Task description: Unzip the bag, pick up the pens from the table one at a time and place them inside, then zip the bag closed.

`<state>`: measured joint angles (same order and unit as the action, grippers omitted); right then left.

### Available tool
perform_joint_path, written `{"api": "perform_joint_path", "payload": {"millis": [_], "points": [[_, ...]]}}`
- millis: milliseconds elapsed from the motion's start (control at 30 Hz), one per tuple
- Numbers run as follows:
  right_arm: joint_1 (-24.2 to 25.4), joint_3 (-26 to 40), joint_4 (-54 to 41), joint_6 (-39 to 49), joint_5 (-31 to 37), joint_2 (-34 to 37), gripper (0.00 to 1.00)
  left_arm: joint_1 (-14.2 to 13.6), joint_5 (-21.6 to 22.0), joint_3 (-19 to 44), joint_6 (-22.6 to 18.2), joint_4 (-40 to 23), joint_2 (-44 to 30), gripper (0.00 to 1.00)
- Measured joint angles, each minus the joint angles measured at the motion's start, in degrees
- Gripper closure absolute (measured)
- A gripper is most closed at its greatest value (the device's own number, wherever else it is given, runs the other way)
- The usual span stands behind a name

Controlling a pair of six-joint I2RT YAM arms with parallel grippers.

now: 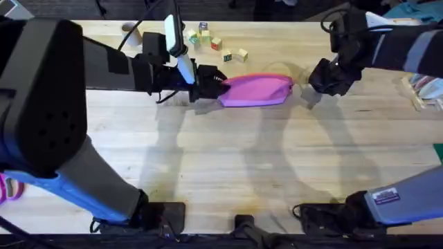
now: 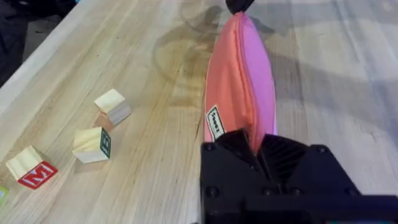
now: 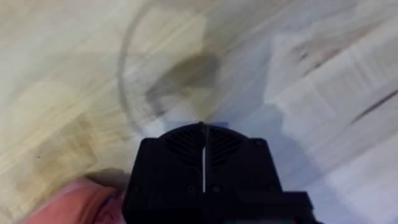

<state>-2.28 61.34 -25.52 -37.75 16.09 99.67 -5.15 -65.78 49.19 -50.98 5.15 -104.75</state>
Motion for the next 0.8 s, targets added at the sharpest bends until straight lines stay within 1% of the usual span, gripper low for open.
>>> {"api": "perform_joint_path", "payload": {"millis": [133,233,333,433,467,567,633,667,700,733,800], "points": [[0.0,0.0,3.2,0.0,0.6,0.2,0.971,0.0,0.0,0.0,0.0,0.0,0.0,0.958],[-0.1,0.0,3.7,0.9,0.6,-0.4,0.971,0.0,0.0,0.0,0.0,0.0,0.0,0.958],[-0.6,0.0,3.6,4.6,0.7,-3.2,0.971,0.0,0.0,0.0,0.0,0.0,0.0,0.958],[-2.0,0.0,3.1,9.2,0.8,-8.7,0.971,0.0,0.0,0.0,0.0,0.0,0.0,0.958],[-2.5,0.0,2.8,10.3,0.8,-10.6,0.925,0.0,0.0,0.0,0.0,0.0,0.0,0.958],[-4.0,0.0,0.1,14.0,0.8,-16.7,0.493,0.0,0.0,0.0,0.0,0.0,0.0,0.958],[-4.7,0.0,-2.4,15.9,0.8,-20.0,0.224,0.0,0.0,0.0,0.0,0.0,0.0,0.958],[-5.1,0.0,-4.0,17.0,0.8,-21.8,0.066,0.0,0.0,0.0,0.0,0.0,0.0,0.958],[-5.3,0.0,-5.4,17.8,0.8,-23.1,0.024,0.0,0.0,0.0,0.0,0.0,0.0,0.958],[-5.5,0.0,-6.9,18.4,0.8,-24.5,0.008,0.0,0.0,0.0,0.0,0.0,0.0,0.958],[-5.9,0.0,-9.6,19.2,0.8,-27.2,0.005,0.0,0.0,0.0,0.0,0.0,0.0,0.958]]}}
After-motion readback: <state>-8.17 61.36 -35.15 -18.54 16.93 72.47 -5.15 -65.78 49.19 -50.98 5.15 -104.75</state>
